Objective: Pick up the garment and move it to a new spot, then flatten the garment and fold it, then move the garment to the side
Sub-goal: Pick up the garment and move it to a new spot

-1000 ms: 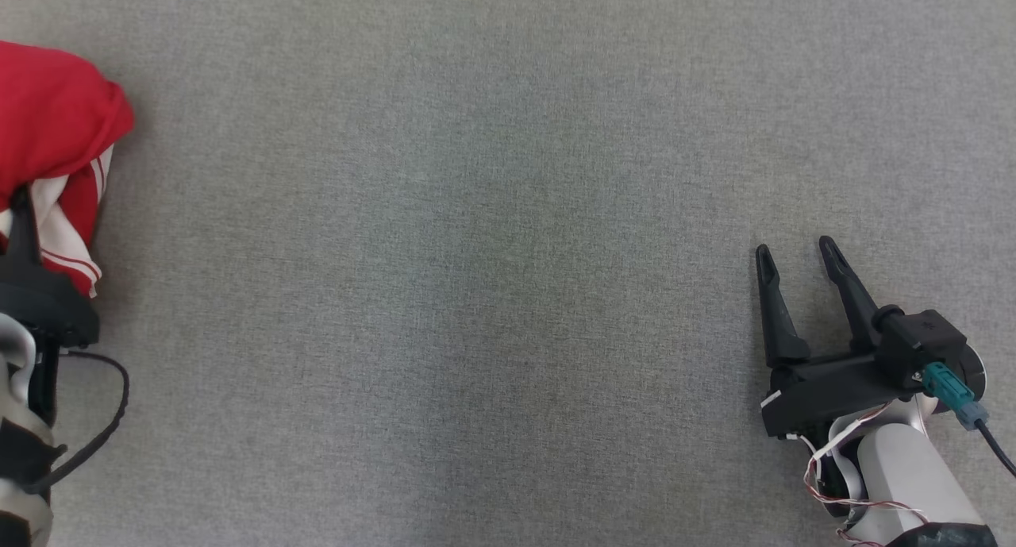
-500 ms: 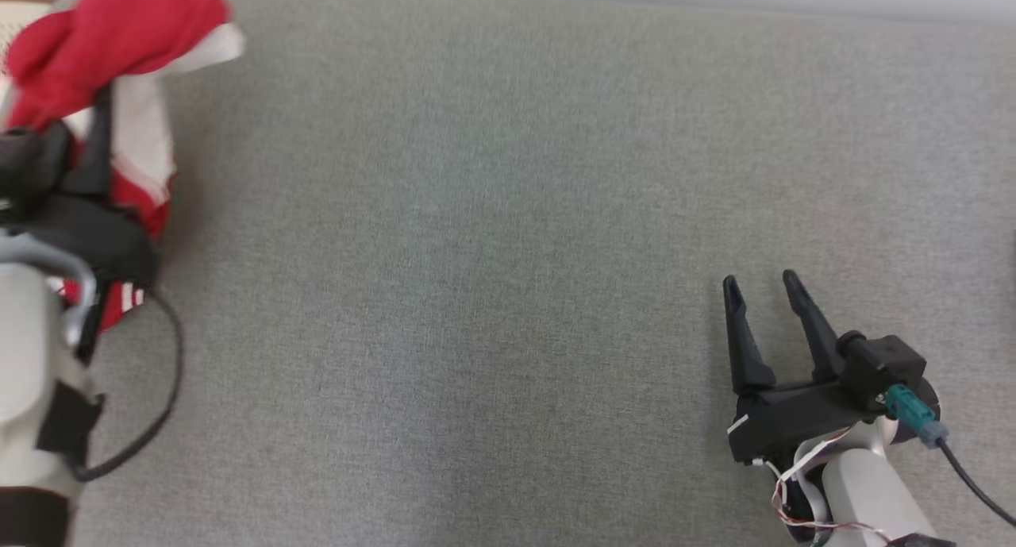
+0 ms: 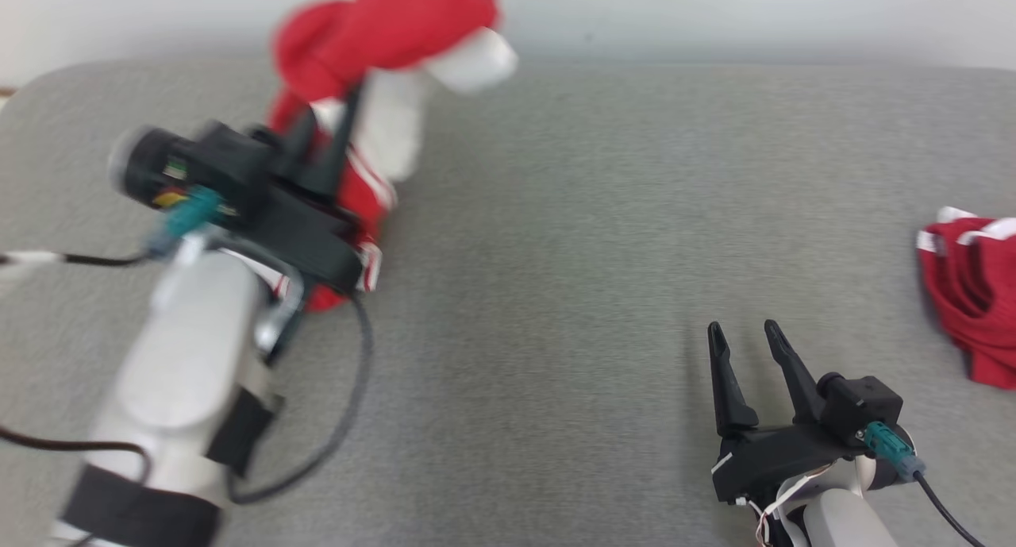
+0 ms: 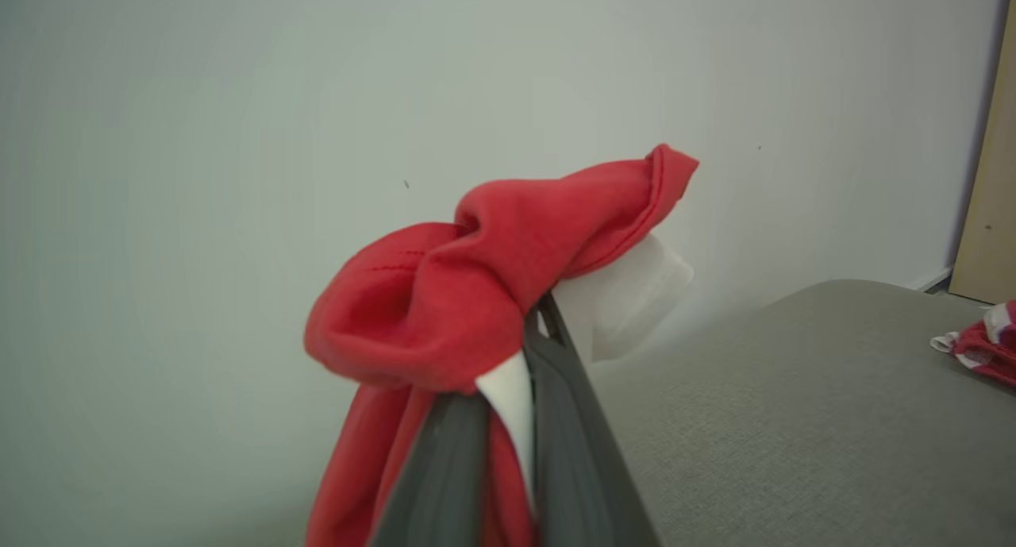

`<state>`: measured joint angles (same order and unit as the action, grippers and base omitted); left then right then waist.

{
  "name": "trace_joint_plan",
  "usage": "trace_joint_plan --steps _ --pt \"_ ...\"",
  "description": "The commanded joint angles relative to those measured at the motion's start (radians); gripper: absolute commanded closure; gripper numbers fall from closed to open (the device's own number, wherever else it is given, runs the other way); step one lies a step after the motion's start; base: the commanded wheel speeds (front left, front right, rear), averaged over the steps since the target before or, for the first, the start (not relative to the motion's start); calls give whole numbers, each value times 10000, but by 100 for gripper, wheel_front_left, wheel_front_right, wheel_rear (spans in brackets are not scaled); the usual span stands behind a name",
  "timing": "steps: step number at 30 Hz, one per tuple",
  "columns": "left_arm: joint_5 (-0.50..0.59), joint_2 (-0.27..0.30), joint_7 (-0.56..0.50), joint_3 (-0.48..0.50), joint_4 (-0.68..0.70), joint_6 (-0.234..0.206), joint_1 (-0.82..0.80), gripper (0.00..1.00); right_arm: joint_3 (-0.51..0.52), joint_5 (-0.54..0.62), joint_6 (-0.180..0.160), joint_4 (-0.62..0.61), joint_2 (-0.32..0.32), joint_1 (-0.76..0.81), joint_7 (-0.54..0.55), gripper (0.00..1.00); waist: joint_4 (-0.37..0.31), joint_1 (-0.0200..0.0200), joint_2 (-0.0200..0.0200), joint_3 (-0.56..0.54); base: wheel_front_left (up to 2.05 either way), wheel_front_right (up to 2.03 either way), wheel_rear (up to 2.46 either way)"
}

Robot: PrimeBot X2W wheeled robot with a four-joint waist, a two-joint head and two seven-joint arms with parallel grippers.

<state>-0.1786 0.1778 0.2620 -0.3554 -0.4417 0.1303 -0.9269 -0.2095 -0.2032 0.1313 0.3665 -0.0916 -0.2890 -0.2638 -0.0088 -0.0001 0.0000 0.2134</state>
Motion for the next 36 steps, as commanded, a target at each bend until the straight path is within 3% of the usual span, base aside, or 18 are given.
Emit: trace_joint_plan --steps 1,9,14,18,23,33,35,36 --pt "-226 -327 40 -325 97 -4 222 100 25 -10 -10 38 47 194 -1 0 -663 1 0 -421 0 0 0" --pt "-1230 -1163 41 -1258 812 -3 399 100 2 -32 -10 160 130 288 -3 0 -1689 1 0 -687 0 0 0" --pt "-2205 -1268 42 -1942 1659 -15 410 100 -51 -29 -10 267 70 397 -1 0 -2103 1 0 -770 0 0 0" --pt "-2823 -1246 28 -2103 1818 -357 664 100 5 -14 -10 265 121 405 -1 0 -2173 1 0 -730 0 0 0" --pt "-2453 -1250 29 -1396 959 -488 1214 100 118 -28 -10 195 188 363 -1 0 -2004 1 0 -597 0 0 0" --pt "-1845 -1266 29 523 -33 -275 3147 100 72 23 -10 263 73 323 -1 0 -1443 1 0 -739 0 0 0" --pt "-1743 -1266 29 862 -115 -290 3512 60 22 9 -10 265 41 320 -1 0 -1367 1 0 -803 0 0 0" --pt "-1778 -1266 29 1015 -179 -296 3721 15 2 -3 -10 270 29 328 -1 0 -1333 1 0 -842 0 0 0"
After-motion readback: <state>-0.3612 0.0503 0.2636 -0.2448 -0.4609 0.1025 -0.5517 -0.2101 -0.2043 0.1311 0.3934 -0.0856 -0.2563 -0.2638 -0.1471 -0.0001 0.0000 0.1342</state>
